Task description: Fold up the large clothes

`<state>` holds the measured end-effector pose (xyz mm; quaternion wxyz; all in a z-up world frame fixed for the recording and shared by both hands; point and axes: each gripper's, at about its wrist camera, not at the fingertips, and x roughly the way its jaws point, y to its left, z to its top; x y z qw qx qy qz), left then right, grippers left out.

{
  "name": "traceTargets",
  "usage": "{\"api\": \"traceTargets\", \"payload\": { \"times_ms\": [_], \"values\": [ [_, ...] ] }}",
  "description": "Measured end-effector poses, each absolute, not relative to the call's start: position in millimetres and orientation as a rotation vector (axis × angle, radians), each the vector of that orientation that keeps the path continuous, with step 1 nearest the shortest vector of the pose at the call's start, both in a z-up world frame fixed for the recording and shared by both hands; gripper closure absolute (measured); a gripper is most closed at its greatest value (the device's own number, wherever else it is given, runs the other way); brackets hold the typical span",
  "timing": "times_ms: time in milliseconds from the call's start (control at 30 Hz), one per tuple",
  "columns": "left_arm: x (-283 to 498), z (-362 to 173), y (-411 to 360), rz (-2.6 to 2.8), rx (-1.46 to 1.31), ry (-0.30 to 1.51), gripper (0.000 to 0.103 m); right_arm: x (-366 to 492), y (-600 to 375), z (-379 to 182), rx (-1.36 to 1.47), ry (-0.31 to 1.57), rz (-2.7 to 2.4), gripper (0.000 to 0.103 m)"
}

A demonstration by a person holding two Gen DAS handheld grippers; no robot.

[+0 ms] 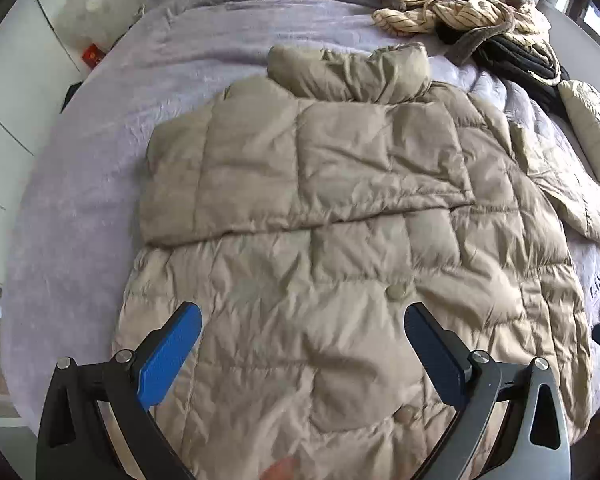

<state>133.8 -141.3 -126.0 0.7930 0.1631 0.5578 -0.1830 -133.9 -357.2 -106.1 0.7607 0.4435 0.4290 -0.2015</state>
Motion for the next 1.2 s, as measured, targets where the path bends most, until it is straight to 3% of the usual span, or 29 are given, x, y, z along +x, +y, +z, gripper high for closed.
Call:
{"api": "traceTargets", "payload": {
  "times_ms": [600, 1067, 1133, 1200],
  "values": [
    [94, -152, -251, -0.519, 0.442, 1.285, 0.001, -201, -505, -155, 1.291, 0.731, -0.584, 0.0],
    [87, -164, -303, -0.525, 0.458, 1.307, 0.001, -221, -608, -228, 1.641, 0.33, -0.586, 0.002],
    [87, -164, -308, -0.525, 0.464, 1.303, 0.001, -219, -611, -239, 1.696, 0.269, -0.575, 0.005],
    [87, -164, -311, -0.524, 0.469, 1.3, 0.001, -221, -614, -247, 1.753, 0.194, -0.562, 0.017]
  ]
}}
